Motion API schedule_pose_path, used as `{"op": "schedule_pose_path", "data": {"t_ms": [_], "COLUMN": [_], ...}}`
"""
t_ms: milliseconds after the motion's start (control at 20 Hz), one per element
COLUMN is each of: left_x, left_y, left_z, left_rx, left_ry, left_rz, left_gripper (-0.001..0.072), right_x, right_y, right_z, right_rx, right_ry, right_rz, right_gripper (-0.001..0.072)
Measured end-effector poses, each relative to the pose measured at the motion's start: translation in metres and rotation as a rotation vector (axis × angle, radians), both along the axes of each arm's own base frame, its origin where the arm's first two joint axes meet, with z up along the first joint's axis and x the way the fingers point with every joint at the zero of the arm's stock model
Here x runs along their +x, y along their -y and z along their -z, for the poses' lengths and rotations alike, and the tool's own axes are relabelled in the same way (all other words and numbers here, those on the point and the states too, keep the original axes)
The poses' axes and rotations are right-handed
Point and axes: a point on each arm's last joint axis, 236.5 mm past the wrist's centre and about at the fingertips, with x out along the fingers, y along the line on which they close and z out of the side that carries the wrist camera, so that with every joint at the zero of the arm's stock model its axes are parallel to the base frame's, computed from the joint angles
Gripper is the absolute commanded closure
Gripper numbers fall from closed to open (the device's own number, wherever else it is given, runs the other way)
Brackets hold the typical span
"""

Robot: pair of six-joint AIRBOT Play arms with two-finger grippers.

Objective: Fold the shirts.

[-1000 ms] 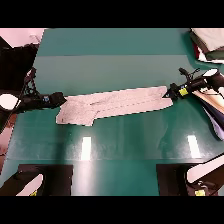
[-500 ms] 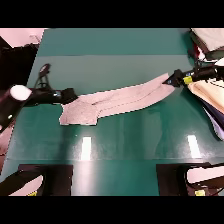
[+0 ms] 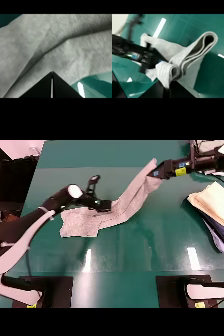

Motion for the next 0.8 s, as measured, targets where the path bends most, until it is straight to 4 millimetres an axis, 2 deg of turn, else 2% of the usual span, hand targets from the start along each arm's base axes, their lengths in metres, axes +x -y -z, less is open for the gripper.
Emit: {"op": "schedule_pose_path", "data": {"t_ms": [100, 200, 350, 500, 650, 750, 800], "left_x": [0.004, 0.008, 0.012, 0.021, 0.029, 0.040, 0.046], "left_y": [0.015, 0.023, 0.030, 0.028, 0.006, -0.025, -0.048], "left_z": [0.012, 0.019, 0.018, 0.003, -0.016, -0.035, -0.046], "left_rx": [0.004, 0.005, 0.001, 0.002, 0.053, 0.114, 0.160], "left_ry": [-0.013, -0.018, -0.013, 0.003, 0.025, 0.067, 0.092], "left_rz": [0.024, 0.035, 0.048, 0.070, 0.098, 0.083, 0.066], "left_gripper": [0.0687, 0.0686, 0.0687, 0.0688, 0.0687, 0.0687, 0.0687], "right_x": [-0.010, -0.019, -0.024, -0.029, -0.032, -0.034, -0.036], "right_y": [-0.026, -0.046, -0.065, -0.080, -0.091, -0.099, -0.105], "right_z": [-0.021, -0.032, -0.032, -0.027, -0.019, -0.014, -0.010], "right_rx": [0.009, 0.010, -0.026, -0.052, -0.064, -0.069, -0.069], "right_ry": [0.052, 0.086, 0.106, 0.109, 0.101, 0.094, 0.090], "right_rz": [-0.055, -0.099, -0.141, -0.179, -0.204, -0.220, -0.232], "right_gripper": [0.0704, 0.0703, 0.0703, 0.0704, 0.0703, 0.0703, 0.0703]}}
